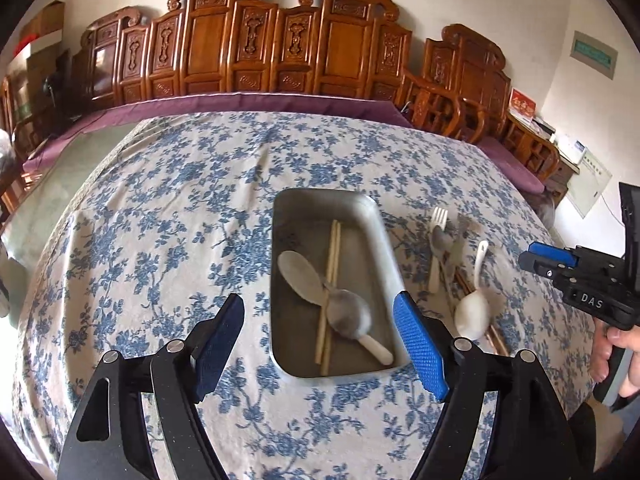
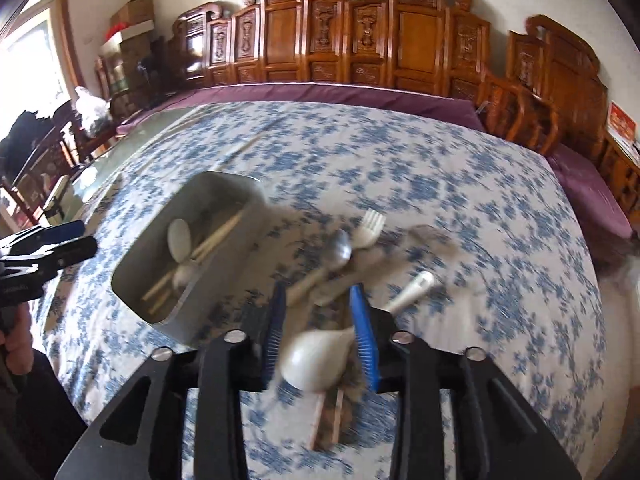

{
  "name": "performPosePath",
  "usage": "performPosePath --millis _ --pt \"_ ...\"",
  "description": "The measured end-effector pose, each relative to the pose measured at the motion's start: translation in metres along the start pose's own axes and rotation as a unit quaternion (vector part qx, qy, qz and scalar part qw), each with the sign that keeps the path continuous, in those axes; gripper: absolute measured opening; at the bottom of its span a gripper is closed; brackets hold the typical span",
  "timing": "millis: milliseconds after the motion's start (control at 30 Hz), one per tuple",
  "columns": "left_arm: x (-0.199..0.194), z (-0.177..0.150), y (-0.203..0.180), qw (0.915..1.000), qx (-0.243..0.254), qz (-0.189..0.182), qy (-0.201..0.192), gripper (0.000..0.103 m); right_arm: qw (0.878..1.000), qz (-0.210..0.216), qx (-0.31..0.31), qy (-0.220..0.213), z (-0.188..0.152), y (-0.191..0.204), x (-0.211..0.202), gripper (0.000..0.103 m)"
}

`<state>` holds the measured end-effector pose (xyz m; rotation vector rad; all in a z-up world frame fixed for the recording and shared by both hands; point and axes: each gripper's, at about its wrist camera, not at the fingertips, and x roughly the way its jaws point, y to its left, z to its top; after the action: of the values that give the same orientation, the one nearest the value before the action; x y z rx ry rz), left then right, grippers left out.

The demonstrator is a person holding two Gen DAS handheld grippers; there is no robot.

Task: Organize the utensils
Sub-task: 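Grasp the white ladle handle with the right gripper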

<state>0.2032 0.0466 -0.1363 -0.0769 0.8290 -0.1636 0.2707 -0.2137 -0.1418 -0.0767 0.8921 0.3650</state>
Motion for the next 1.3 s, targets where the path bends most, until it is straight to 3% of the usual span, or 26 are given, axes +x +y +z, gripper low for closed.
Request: performPosePath --millis 33,133,467,733,1133,1300 --pt "-0.002 -0.001 -0.005 1.0000 0.002 0.002 -0.003 0.074 1.000 -0.003 0.007 0.002 -0.005 -0.007 0.001 0.053" --pt "-0.006 -0.002 -0.013 1.0000 0.002 0.003 -0.007 0.074 1.000 -0.002 0.019 0.011 -0.016 -0.019 0.009 0.059" --pt "-0.007 -0.009 -0.041 0.9999 0.008 0.006 -0.004 0.074 0.997 0.037 0.053 0.052 -0.048 -0.018 0.070 0.060" --pt "-0.011 -0.013 -0.066 0.9994 0.030 0.016 -0.002 0.074 0.994 0.068 0.065 0.056 -0.048 -0.015 0.090 0.059" --pt "-0.004 -0.012 -0.095 0.9987 0.041 0.028 0.009 0.074 0.984 0.128 0.118 0.032 -0.048 -0.041 0.069 0.014" --pt "0.011 -0.014 -0.116 0.9979 0.055 0.026 0.023 0.074 0.982 0.141 0.127 0.017 -0.043 -0.055 0.050 0.010"
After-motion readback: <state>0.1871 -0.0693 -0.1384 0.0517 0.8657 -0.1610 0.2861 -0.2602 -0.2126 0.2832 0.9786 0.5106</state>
